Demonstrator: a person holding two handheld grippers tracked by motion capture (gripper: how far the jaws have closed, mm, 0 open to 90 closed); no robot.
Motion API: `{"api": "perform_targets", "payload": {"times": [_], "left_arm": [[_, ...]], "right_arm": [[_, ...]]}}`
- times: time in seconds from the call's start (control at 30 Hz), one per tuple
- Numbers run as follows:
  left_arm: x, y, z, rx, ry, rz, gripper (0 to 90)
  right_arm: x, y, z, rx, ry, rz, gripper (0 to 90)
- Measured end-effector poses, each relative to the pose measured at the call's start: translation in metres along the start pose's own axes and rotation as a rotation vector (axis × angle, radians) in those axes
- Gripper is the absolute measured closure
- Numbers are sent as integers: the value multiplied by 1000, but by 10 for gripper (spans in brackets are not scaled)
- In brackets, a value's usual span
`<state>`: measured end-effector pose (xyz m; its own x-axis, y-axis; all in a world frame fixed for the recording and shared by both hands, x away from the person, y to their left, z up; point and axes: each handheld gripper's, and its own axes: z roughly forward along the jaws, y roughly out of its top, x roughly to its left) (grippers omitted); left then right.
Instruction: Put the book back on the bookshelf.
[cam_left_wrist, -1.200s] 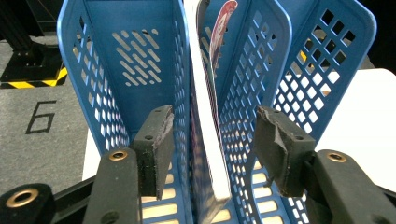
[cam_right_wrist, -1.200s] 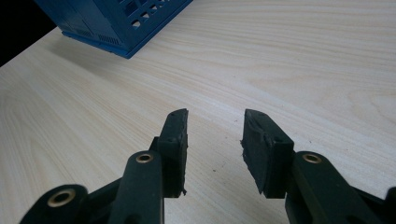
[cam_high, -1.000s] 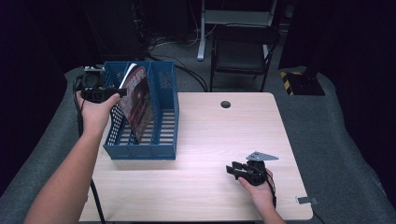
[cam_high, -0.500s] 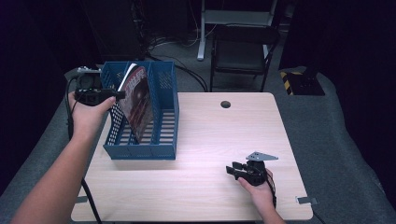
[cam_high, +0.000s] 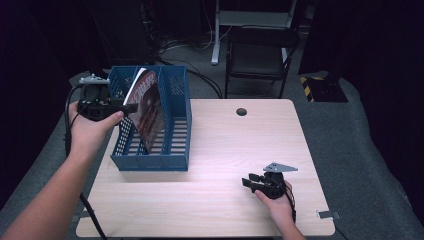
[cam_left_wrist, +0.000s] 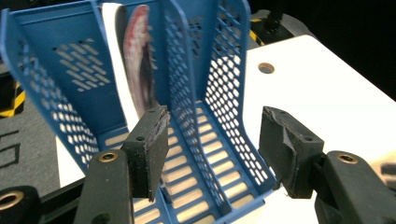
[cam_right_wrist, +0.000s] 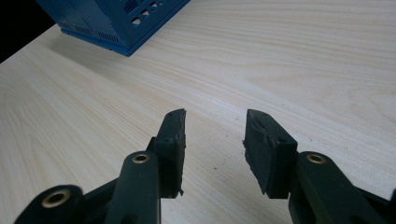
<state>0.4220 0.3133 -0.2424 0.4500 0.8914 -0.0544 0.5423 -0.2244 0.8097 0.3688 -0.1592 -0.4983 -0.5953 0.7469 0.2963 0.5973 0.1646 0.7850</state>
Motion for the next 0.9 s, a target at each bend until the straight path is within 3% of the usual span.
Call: {"api": "perform_targets", "payload": {"times": [0.23, 0.57, 0.9], "left_arm": [[-17, -9, -4, -5, -56, 45, 426], [-45, -31, 8, 33, -141, 123, 426], [-68, -57, 22, 30, -237, 141, 427]], "right_arm": [[1, 0, 0, 4, 1, -1, 584], [1, 0, -1, -3, -4, -1, 583], [2, 1, -1, -4, -6, -3, 584]]}}
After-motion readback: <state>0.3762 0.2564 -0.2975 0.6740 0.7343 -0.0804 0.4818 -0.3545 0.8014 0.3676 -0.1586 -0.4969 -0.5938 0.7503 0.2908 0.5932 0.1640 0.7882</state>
